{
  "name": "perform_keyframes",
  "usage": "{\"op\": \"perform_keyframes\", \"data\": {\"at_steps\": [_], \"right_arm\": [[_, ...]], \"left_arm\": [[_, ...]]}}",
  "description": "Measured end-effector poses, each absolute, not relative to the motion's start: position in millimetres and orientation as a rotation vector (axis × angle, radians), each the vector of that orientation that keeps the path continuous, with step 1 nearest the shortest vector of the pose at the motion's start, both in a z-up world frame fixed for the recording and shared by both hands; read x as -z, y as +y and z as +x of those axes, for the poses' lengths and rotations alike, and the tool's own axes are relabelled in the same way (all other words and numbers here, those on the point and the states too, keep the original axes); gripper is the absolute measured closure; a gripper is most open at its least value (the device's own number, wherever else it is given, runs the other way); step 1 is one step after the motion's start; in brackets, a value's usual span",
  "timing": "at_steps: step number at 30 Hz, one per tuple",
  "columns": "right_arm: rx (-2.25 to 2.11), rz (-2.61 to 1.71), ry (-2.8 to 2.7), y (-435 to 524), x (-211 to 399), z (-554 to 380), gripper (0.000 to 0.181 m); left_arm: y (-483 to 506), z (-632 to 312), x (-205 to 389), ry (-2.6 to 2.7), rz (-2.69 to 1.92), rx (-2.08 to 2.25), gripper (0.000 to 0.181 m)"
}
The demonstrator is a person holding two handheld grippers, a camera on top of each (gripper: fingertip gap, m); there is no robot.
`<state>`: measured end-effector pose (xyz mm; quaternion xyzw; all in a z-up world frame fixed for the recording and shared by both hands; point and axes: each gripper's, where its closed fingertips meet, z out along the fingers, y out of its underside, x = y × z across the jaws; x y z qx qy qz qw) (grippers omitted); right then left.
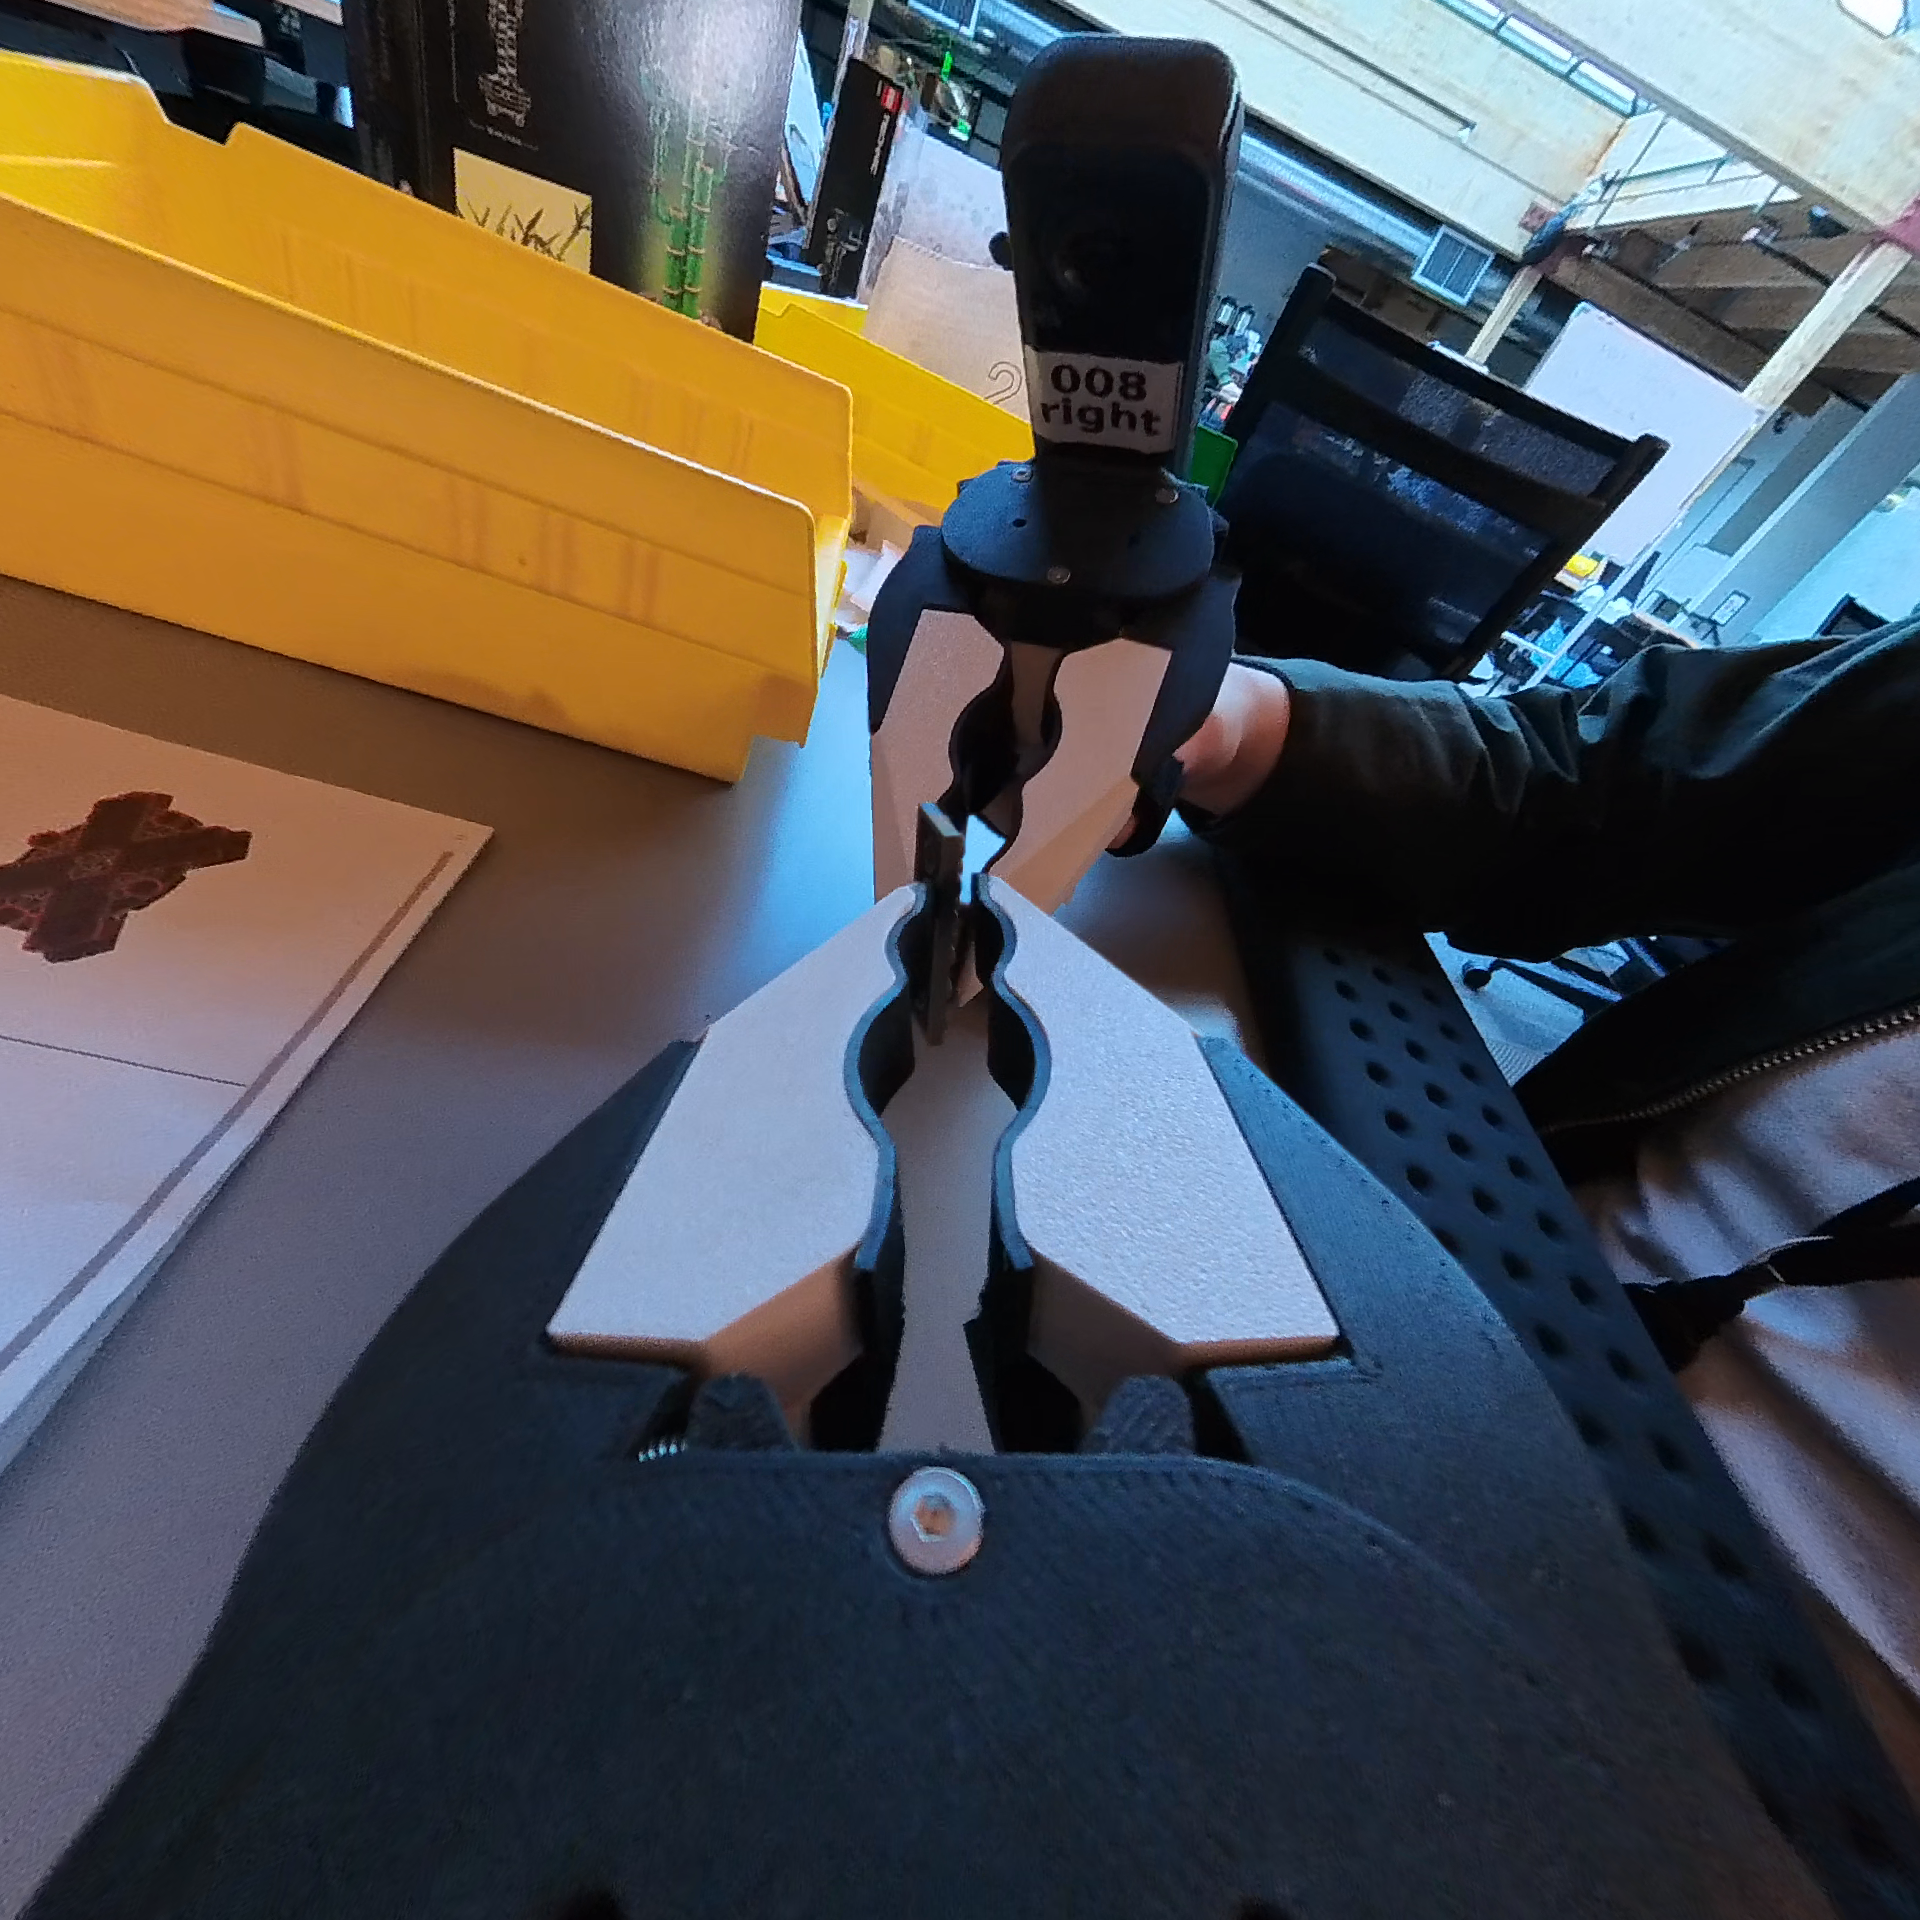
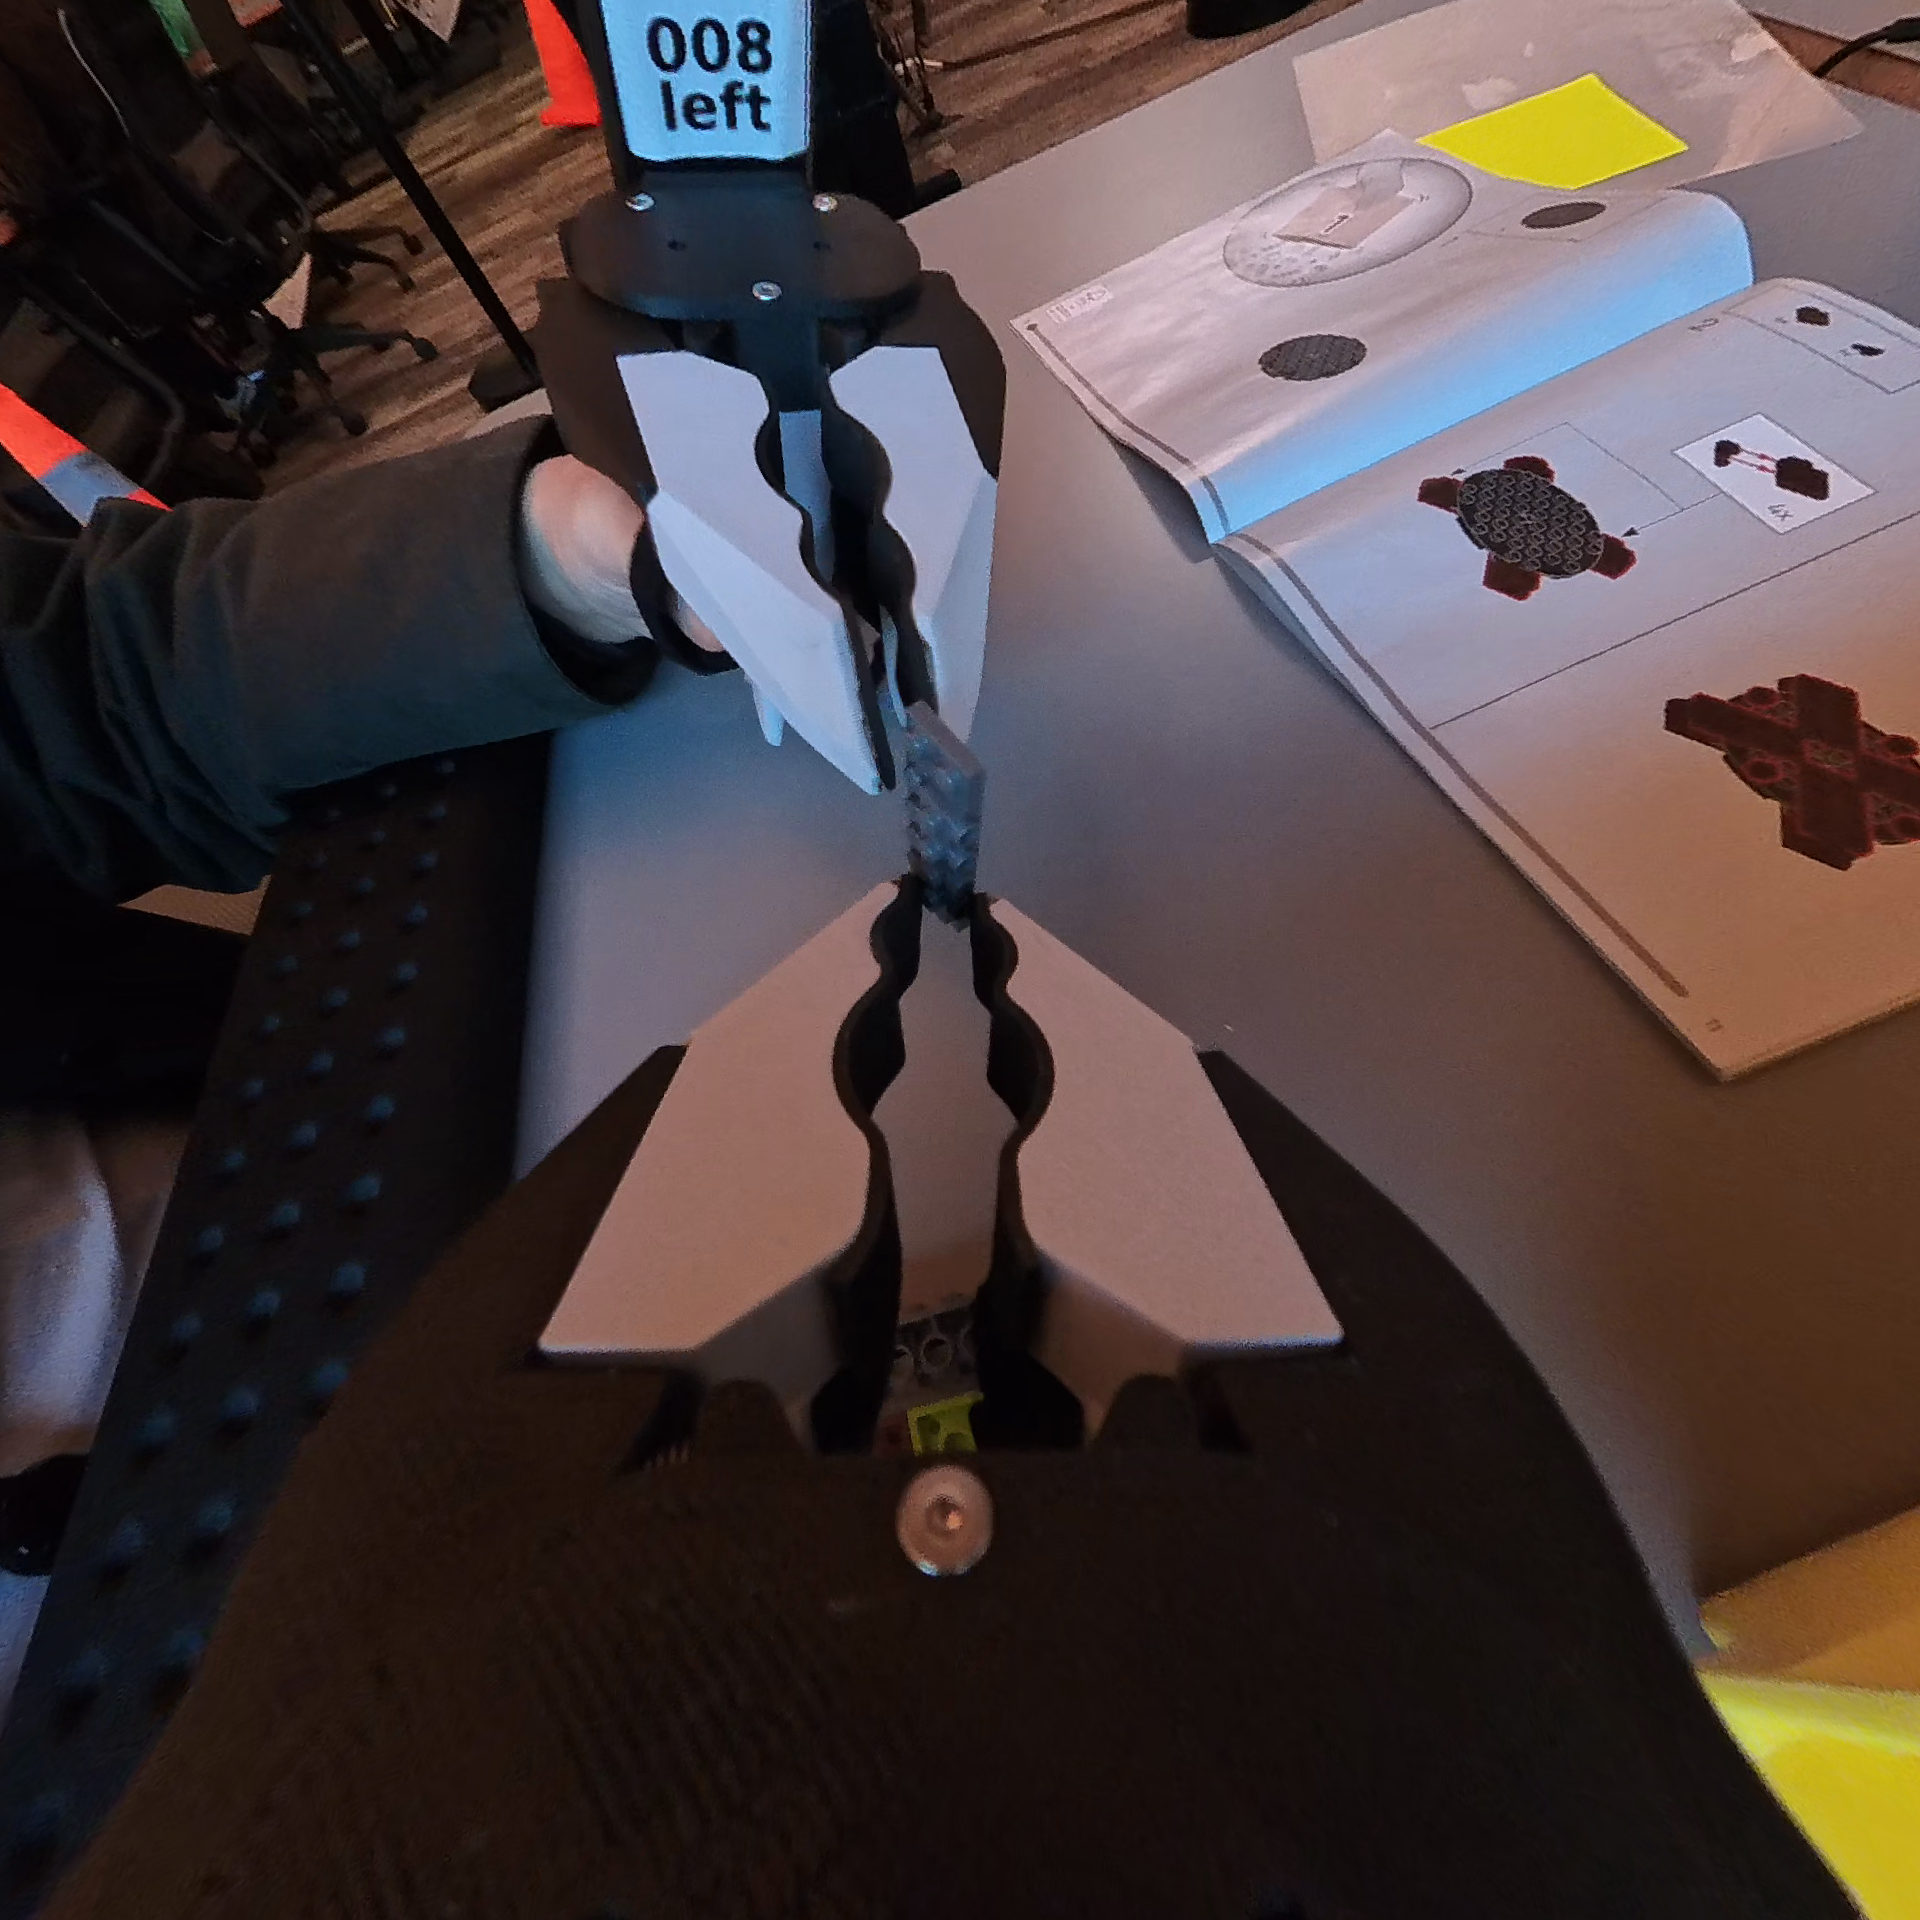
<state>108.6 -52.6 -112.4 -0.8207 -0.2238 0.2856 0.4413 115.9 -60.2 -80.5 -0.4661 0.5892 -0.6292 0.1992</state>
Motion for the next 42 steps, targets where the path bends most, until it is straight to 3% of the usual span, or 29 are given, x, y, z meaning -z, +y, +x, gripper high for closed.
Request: {"op": "perform_keyframes", "data": {"at_steps": [16, 27, 42], "right_arm": [[-0.643, -2.096, -0.569, -52, 123, 112, 0.173], [-0.623, -2.09, -0.586, -51, 124, 111, 0.173], [-0.288, -1.967, -0.423, -26, 95, 127, 0.171]], "left_arm": [[-57, 121, 91, 1.679, -1.35, 1.645, 0.171], [-58, 120, 95, 1.722, -1.35, 1.603, 0.178], [-35, 129, 86, 1.562, -1.418, 1.385, 0.178]]}}
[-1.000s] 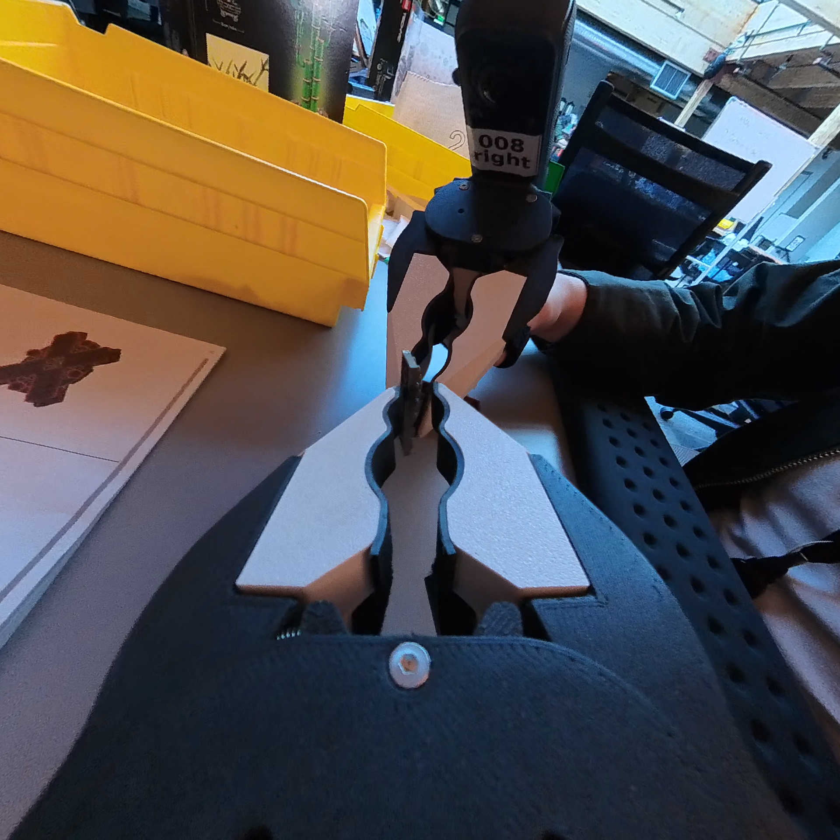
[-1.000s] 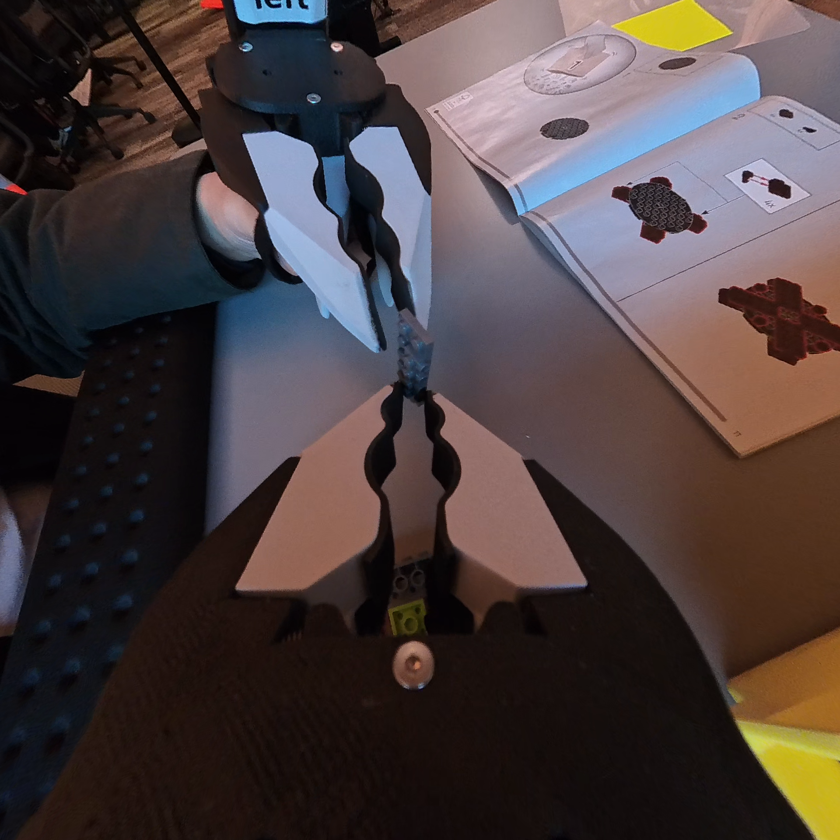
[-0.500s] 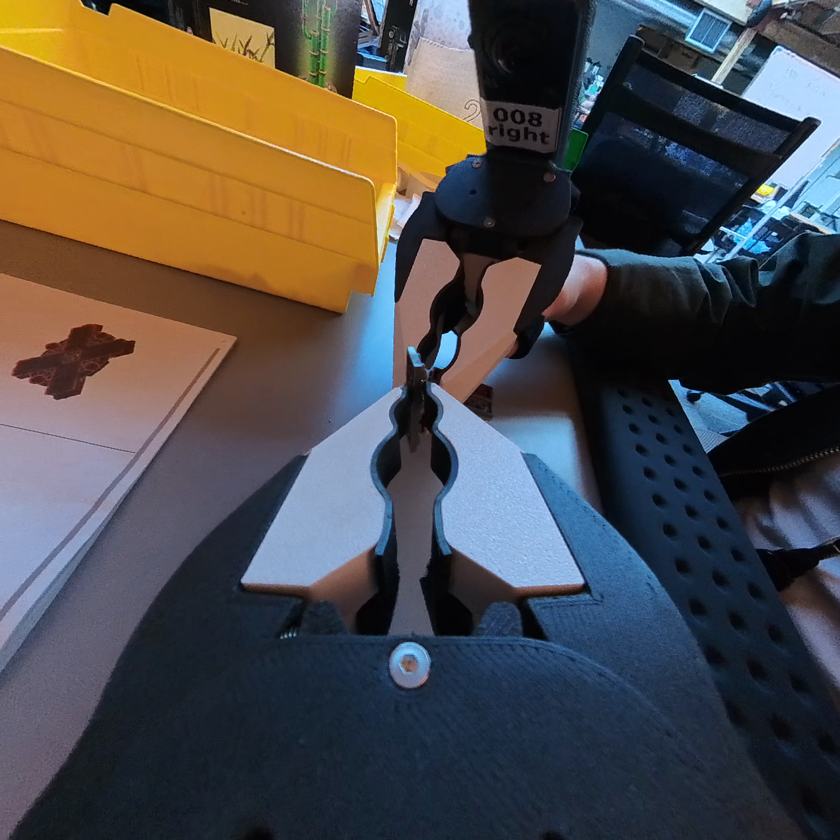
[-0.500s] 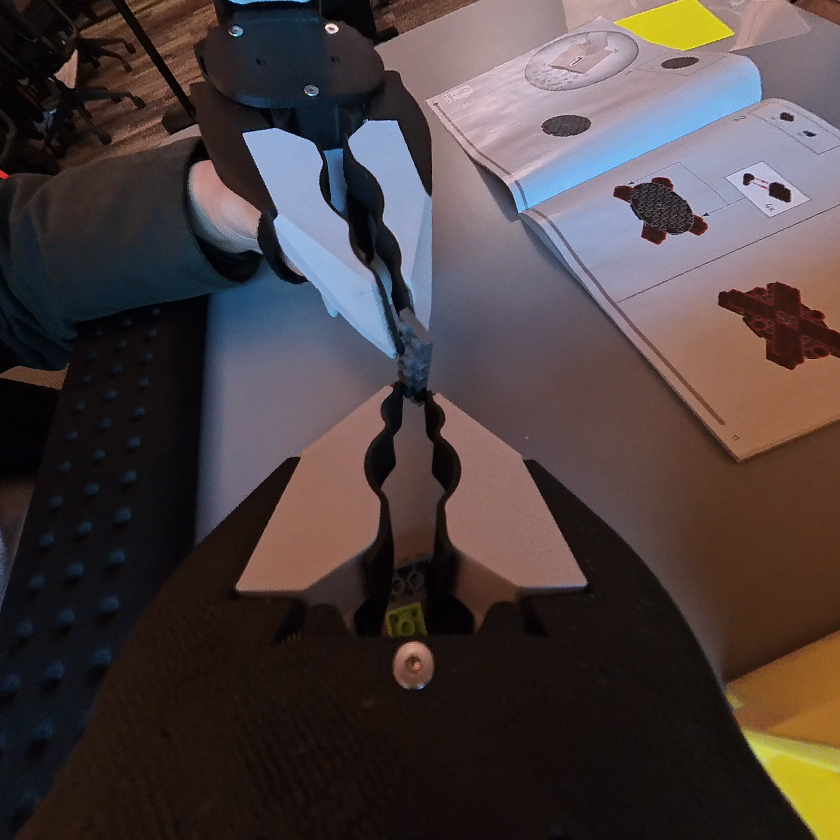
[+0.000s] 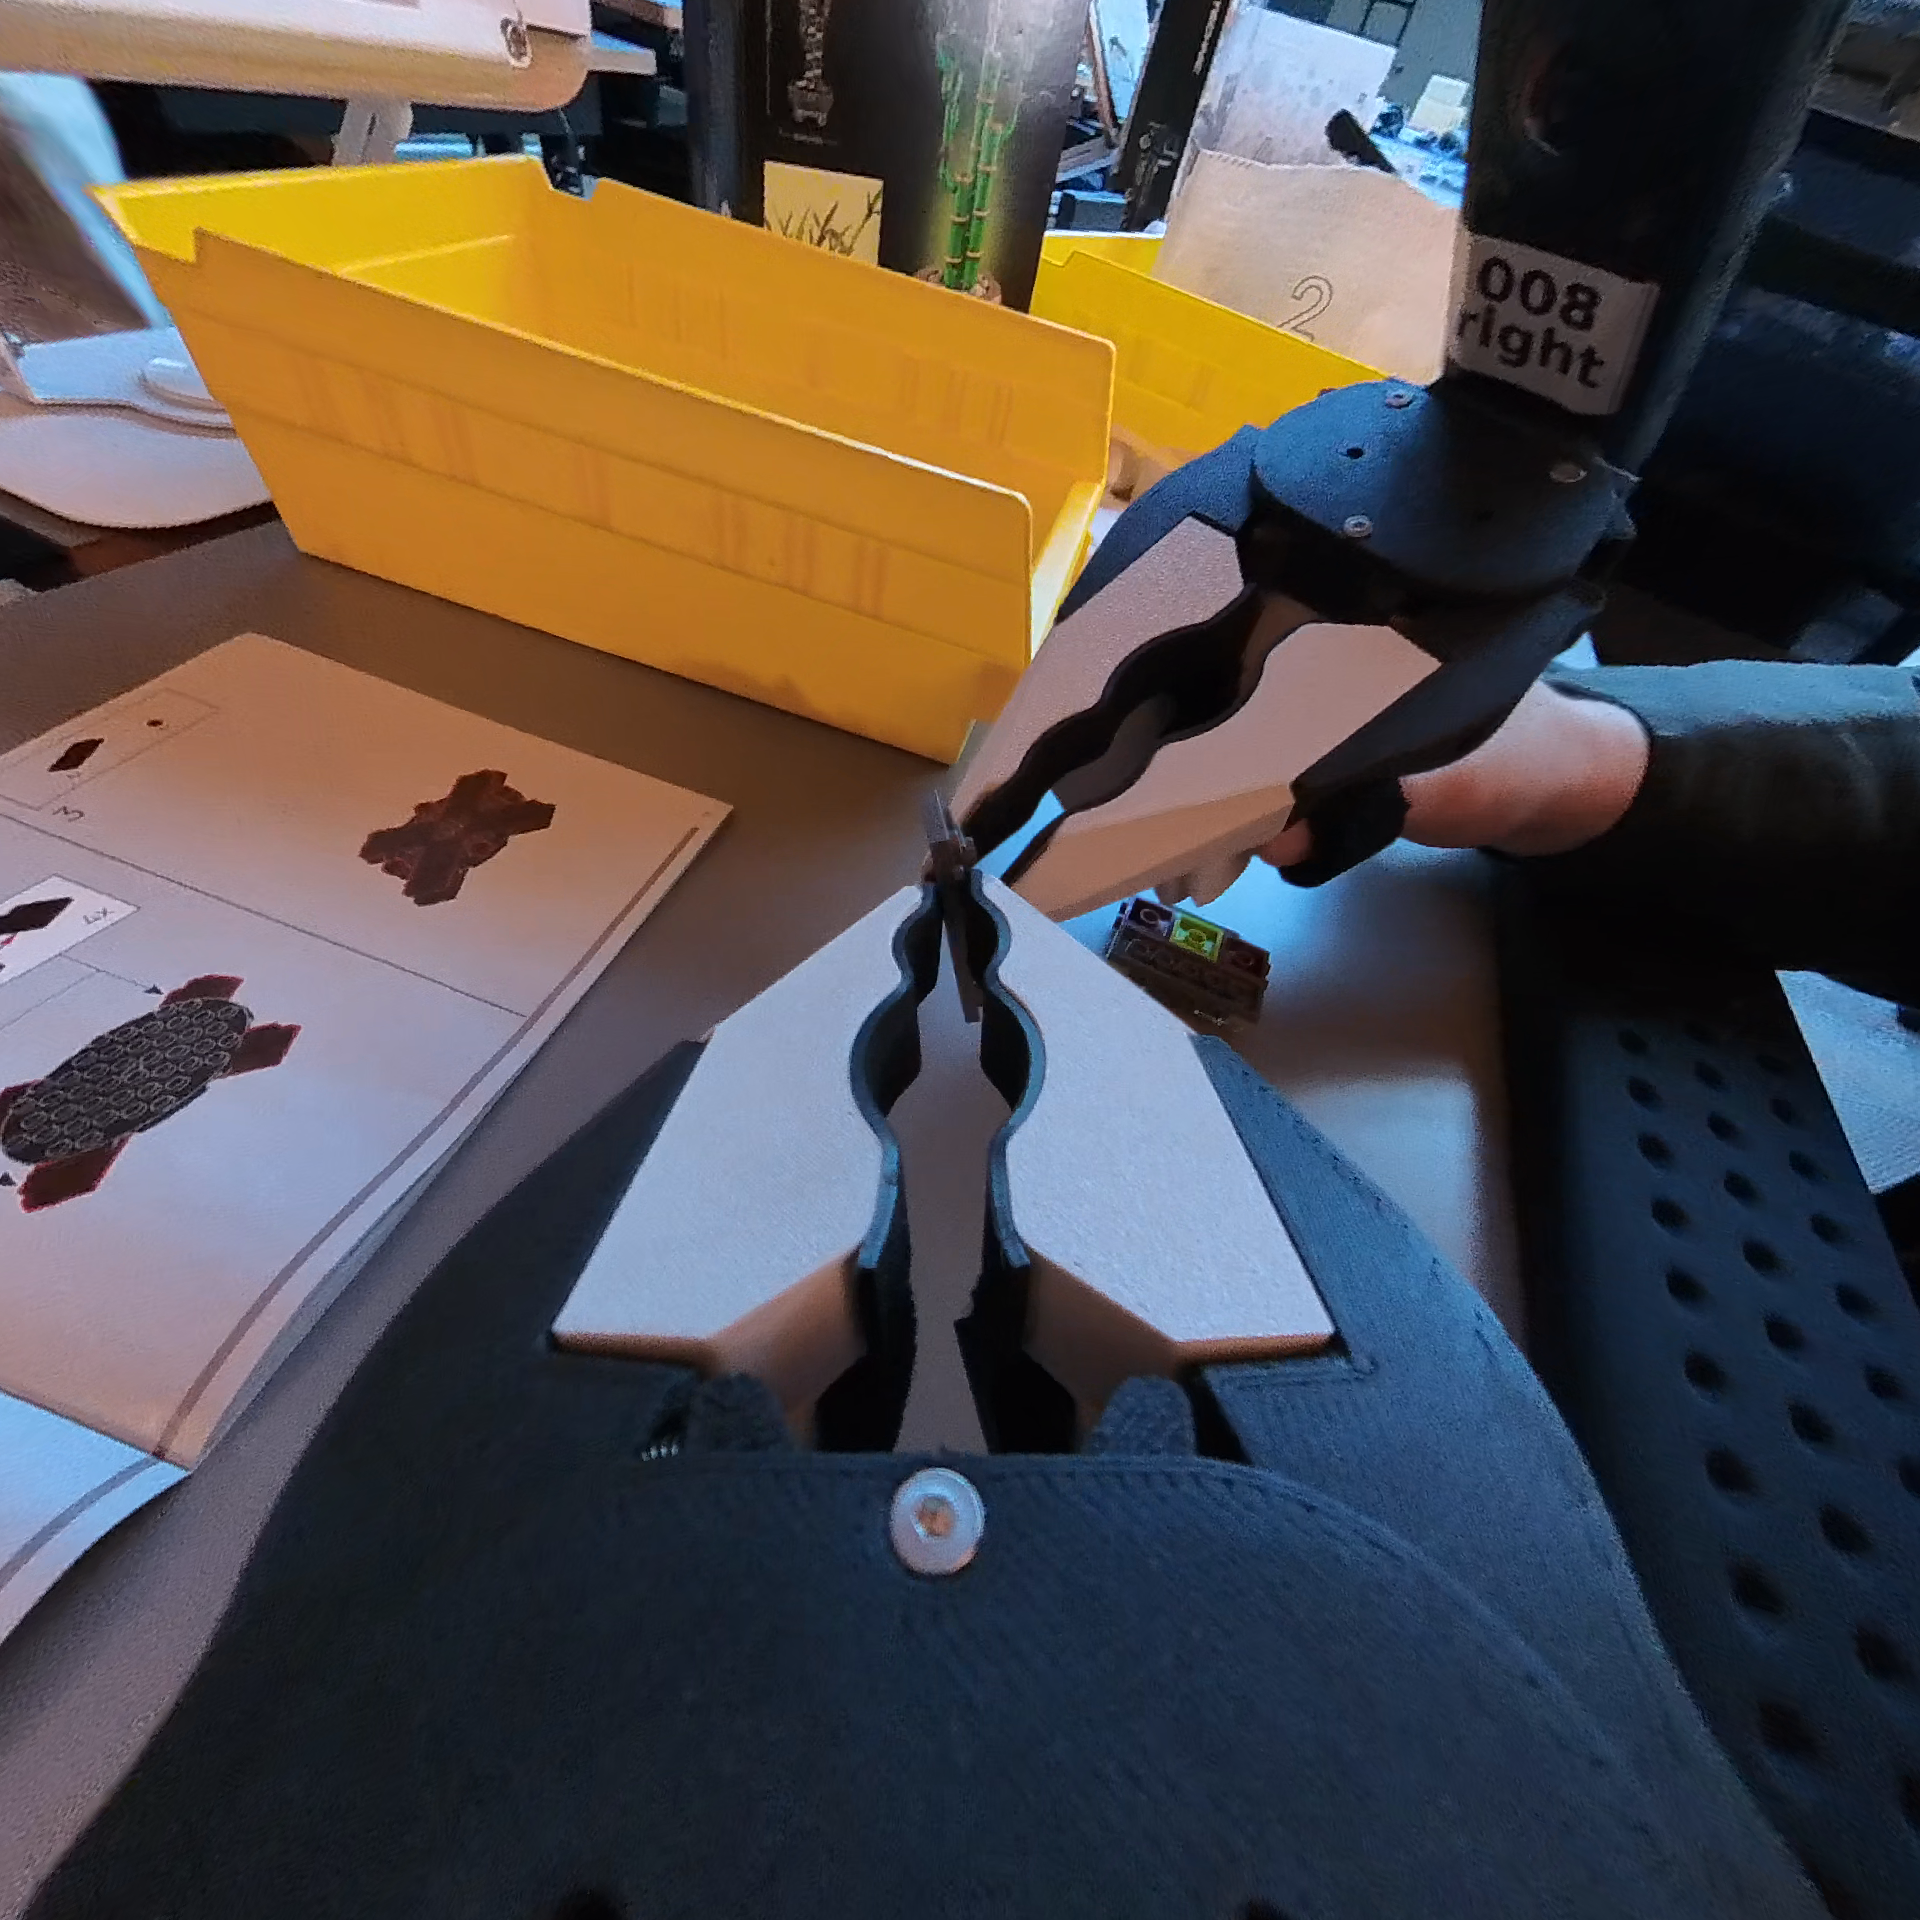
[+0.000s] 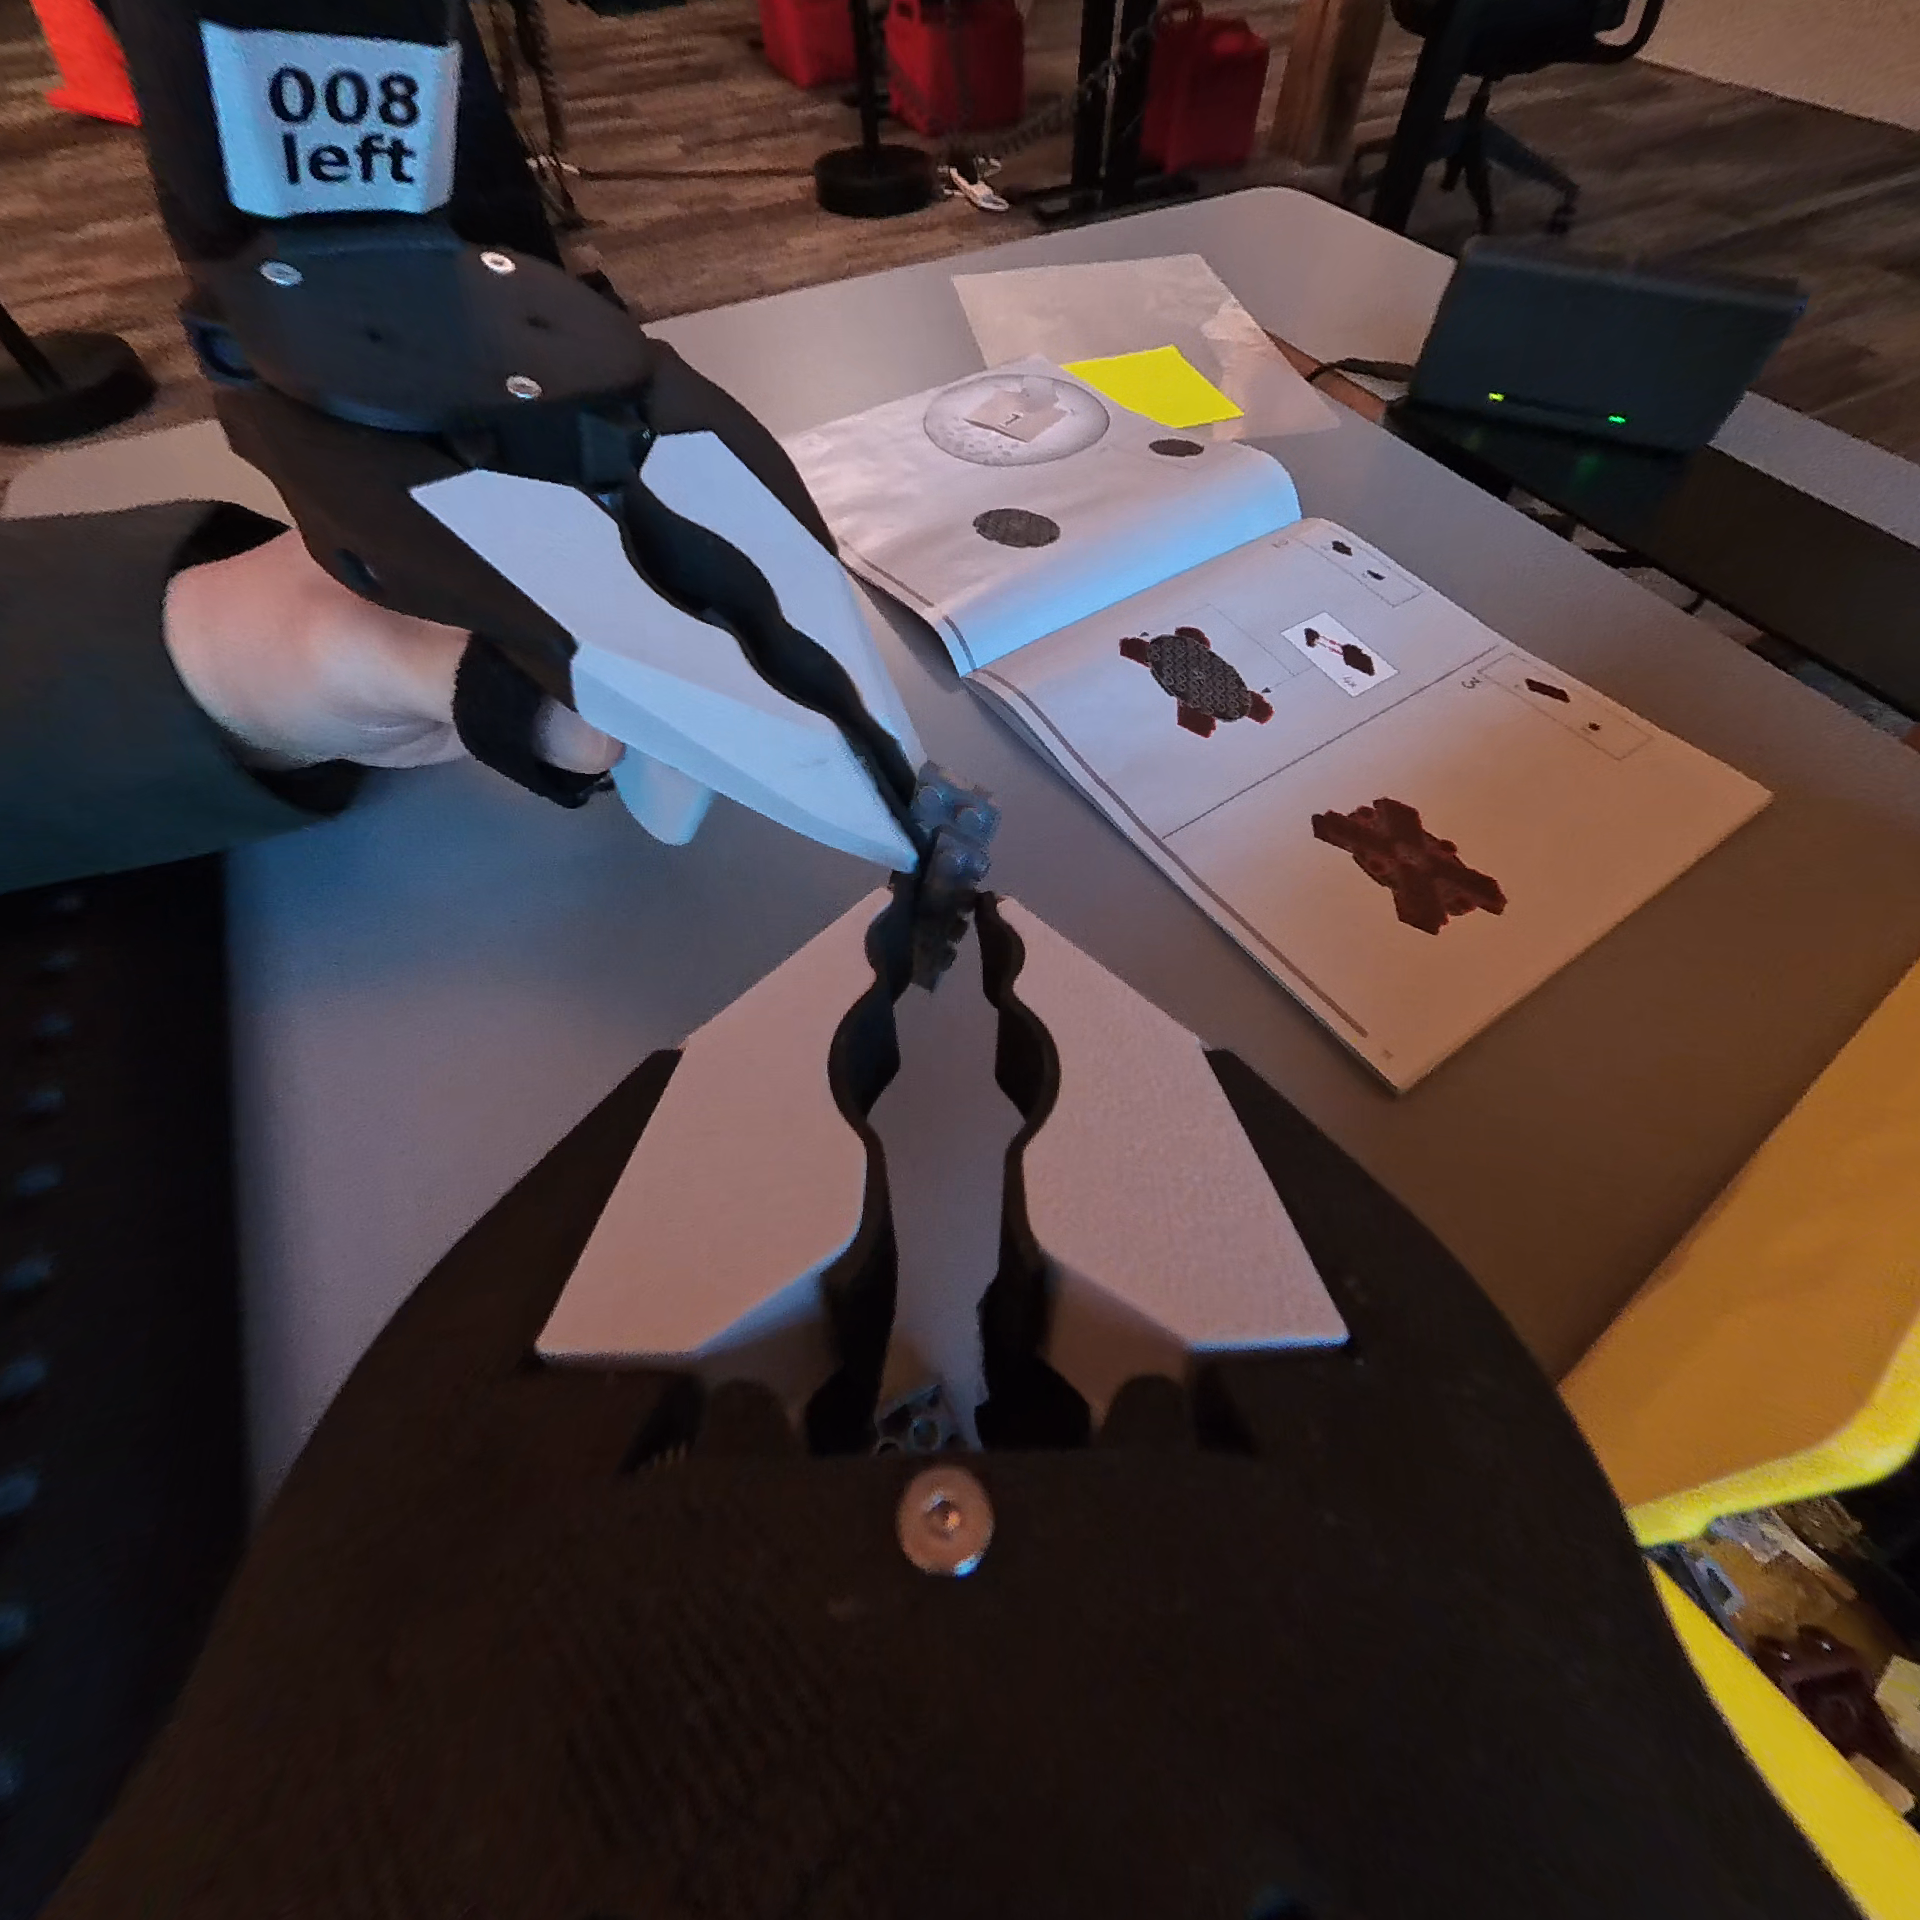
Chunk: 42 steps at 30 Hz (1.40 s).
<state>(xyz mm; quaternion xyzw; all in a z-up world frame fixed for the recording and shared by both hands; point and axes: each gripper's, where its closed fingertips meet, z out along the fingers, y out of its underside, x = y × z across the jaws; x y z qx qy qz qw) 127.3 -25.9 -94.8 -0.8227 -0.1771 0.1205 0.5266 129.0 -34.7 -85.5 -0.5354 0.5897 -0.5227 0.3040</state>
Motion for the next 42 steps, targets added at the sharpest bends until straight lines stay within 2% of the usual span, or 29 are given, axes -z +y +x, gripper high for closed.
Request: {"op": "perform_keyframes", "data": {"at_steps": [4, 11, 19, 25, 31, 42], "right_arm": [[-0.278, -1.985, -0.409, -24, 98, 128, 0.172], [-0.567, -1.969, -0.192, -24, 90, 130, 0.174], [-0.434, -1.949, -0.15, -17, 88, 133, 0.173], [-0.503, -1.909, -0.135, -20, 75, 144, 0.174], [-0.499, -1.892, -0.102, -25, 73, 163, 0.175], [-0.342, -1.92, -0.167, -22, 95, 161, 0.177]], "left_arm": [[-33, 130, 88, 1.554, -1.457, 1.365, 0.178], [-32, 132, 81, 1.5, -1.474, 1.356, 0.178], [-24, 134, 79, 1.368, -1.586, 1.364, 0.179], [-26, 145, 67, 1.279, -1.654, 1.443, 0.179], [-29, 165, 64, 1.215, -1.729, 1.312, 0.179], [-20, 164, 90, 0.861, -1.882, 1.564, 0.179]]}}
